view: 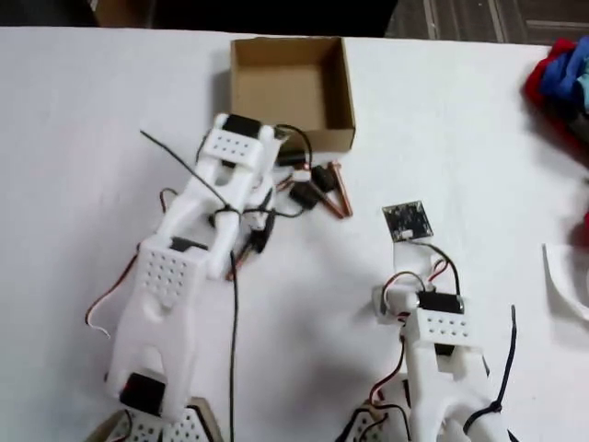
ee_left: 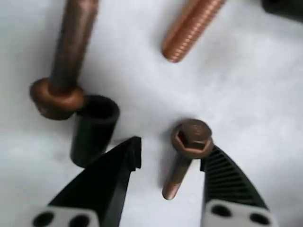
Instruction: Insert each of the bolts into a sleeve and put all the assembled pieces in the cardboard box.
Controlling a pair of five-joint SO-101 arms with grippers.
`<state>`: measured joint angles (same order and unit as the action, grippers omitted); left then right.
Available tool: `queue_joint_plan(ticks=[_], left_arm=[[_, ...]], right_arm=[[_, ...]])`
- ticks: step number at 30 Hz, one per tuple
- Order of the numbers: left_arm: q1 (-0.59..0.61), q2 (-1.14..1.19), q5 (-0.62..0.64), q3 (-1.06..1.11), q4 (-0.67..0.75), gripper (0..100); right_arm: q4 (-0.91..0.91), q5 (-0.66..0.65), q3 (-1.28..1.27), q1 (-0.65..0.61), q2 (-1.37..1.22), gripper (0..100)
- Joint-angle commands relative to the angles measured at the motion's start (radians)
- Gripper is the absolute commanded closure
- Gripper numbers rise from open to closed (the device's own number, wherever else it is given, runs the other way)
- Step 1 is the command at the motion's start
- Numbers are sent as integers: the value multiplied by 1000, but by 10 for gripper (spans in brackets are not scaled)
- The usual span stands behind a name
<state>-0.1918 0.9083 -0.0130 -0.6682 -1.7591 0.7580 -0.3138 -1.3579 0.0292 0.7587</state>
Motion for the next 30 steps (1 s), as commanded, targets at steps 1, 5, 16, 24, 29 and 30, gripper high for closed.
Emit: queue_joint_plan(ticks=[1, 5, 16, 24, 29, 30], left_arm=[[-15, -12, 41, -25, 44, 802], [-23, -40, 52, -10, 91, 802], [-43, -551, 72, 745, 588, 804], [-41, -763, 75, 1036, 770, 804], [-40, -634, 74, 977, 701, 804], [-40, -605, 74, 951, 692, 804]], right_arm=[[-13, 5, 5, -4, 24, 978], [-13, 3, 5, -4, 24, 978], [-13, -2, 5, -4, 24, 978], [-13, -2, 5, -5, 24, 978], [-13, 3, 5, -5, 25, 978], [-13, 3, 5, -5, 25, 978]])
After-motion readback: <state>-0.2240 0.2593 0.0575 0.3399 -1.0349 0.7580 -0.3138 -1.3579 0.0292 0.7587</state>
